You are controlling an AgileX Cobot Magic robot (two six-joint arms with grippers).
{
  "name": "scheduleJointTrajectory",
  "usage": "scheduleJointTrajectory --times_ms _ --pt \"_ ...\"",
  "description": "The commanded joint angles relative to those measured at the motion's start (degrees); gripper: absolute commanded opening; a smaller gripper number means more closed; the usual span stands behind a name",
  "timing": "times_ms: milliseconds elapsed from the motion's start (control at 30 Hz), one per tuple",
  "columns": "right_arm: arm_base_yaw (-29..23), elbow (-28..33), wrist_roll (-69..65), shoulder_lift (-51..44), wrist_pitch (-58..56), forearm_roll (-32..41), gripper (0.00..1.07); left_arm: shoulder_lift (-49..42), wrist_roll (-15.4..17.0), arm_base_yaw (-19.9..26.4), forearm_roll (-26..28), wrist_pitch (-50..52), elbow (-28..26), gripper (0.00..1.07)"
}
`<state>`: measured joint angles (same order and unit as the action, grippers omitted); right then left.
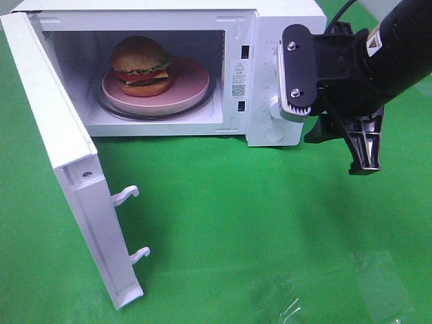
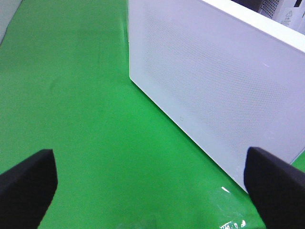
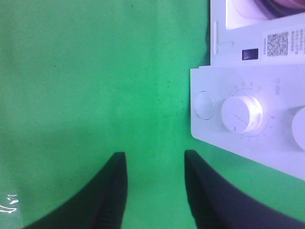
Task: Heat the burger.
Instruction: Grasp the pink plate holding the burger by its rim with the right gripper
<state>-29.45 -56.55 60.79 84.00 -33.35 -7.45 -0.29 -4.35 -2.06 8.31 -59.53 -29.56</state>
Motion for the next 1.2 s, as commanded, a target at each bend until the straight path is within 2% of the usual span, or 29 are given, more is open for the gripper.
scheduleJointTrajectory --times_ms 33,67,100,133,167,200,233,267,600,833,933,1200 --pt "0.17 -0.29 2.06 0.17 0.69 -0.4 0.6 -0.4 0.11 0.11 -0.17 0.46 0.17 1.0" --pt "0.17 -0.29 2.06 0.17 0.69 -0.4 0.6 -0.4 0.11 0.11 -0.17 0.46 0.17 1.0" --pt "0.17 -0.29 2.01 0.17 0.86 -0.4 0.66 -0.4 0.11 0.11 -0.17 0.46 0.17 1.0" --pt "0.17 -0.29 1.49 0.17 1.15 -0.4 0.76 -0.4 0.11 0.11 -0.17 0.46 0.17 1.0" --pt "0.17 -0.29 1.49 0.17 1.15 -0.4 0.76 -0.4 0.11 0.11 -0.17 0.46 0.17 1.0" --pt "0.17 -0.29 0.4 0.17 1.78 -0.4 0.86 -0.4 0.11 0.11 -0.17 0.46 0.17 1.0" --pt "0.17 -0.29 0.4 0.17 1.78 -0.4 0.86 -0.4 0.11 0.11 -0.17 0.46 0.17 1.0" --pt "0.17 -0.29 -0.11 0.17 1.95 -0.4 0.92 -0.4 0.11 0.11 -0.17 0.46 0.17 1.0" --pt "0.06 -0.29 -0.29 0.17 2.12 -1.49 0.93 -0.4 0.11 0.11 -0.17 0.46 0.17 1.0" --pt "-5.16 -0.8 -9.74 3.44 4.01 -12.78 0.92 -0.4 0.11 0.11 -0.17 0.46 0.17 1.0" --pt "-5.67 -1.32 -10.26 4.18 3.95 -13.64 0.92 -0.4 0.11 0.11 -0.17 0.46 0.17 1.0" --pt "-9.22 -8.42 -10.43 10.66 4.47 -16.56 0.9 -0.4 0.11 0.11 -0.17 0.46 0.17 1.0"
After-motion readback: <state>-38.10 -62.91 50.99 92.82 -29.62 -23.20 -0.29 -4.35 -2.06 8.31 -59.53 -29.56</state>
